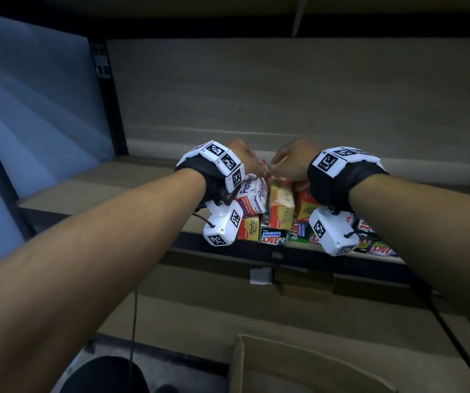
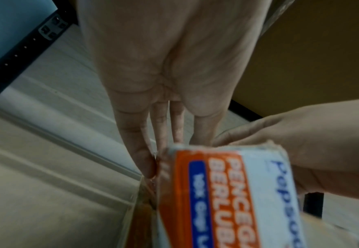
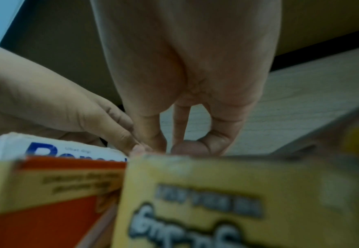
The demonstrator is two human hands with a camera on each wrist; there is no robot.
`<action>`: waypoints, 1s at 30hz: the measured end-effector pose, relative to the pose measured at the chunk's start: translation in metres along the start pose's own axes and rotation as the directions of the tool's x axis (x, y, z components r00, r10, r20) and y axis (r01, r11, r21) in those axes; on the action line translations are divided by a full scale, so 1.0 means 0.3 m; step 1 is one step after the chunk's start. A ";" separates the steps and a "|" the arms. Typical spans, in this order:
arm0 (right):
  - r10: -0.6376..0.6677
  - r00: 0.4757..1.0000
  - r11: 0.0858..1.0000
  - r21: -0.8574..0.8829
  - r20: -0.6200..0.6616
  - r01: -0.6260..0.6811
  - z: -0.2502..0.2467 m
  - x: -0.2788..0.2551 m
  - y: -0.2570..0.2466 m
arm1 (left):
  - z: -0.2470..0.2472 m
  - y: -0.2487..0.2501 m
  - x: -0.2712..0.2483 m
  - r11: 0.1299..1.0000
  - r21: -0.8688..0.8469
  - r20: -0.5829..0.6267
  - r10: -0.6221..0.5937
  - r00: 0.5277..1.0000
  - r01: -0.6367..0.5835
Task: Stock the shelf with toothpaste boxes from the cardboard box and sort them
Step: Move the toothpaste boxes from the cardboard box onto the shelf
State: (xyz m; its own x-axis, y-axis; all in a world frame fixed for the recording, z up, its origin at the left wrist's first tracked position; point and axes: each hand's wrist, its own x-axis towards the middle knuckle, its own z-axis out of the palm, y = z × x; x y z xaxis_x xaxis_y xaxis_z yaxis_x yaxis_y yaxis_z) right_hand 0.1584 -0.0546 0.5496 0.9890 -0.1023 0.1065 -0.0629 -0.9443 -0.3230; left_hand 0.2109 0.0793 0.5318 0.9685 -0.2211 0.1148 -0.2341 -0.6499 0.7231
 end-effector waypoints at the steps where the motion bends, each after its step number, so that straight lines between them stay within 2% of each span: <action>1: 0.007 1.000 1.000 0.006 -0.006 -0.007 -0.005 -0.004 0.008 | 0.000 -0.002 -0.005 1.000 -0.005 0.002 -0.004 1.000 0.004; 6: 0.018 1.000 0.999 0.047 0.003 -0.018 -0.037 -0.050 0.036 | -0.007 -0.006 -0.048 1.000 -0.014 0.014 0.001 1.000 -0.001; 12: 0.024 1.000 0.998 0.050 -0.016 -0.024 -0.067 -0.124 0.060 | -0.010 0.029 -0.122 0.997 0.065 0.041 0.044 0.998 -0.047; 16: 0.007 0.998 1.000 -0.017 -0.060 -0.008 -0.090 -0.185 0.065 | -0.012 0.043 -0.162 0.987 0.134 0.063 0.080 0.995 -0.088; 20: -0.032 0.997 0.999 -0.036 -0.069 0.029 -0.114 -0.252 0.060 | -0.004 0.056 -0.197 0.983 0.159 0.020 0.094 0.995 -0.096; 30: -0.045 0.998 0.996 0.075 -0.032 0.047 -0.129 -0.357 0.059 | 0.002 0.109 -0.293 0.966 0.173 0.009 0.193 0.981 -0.191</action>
State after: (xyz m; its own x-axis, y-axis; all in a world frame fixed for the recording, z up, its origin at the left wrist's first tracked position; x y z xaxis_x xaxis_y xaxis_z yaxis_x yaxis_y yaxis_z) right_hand 0.0461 -0.0724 0.5688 0.9861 -0.0698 0.1507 -0.0062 -0.9221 -0.3868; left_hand 0.1180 0.0771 0.5450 0.9043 -0.3490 0.2457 -0.4264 -0.7116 0.5584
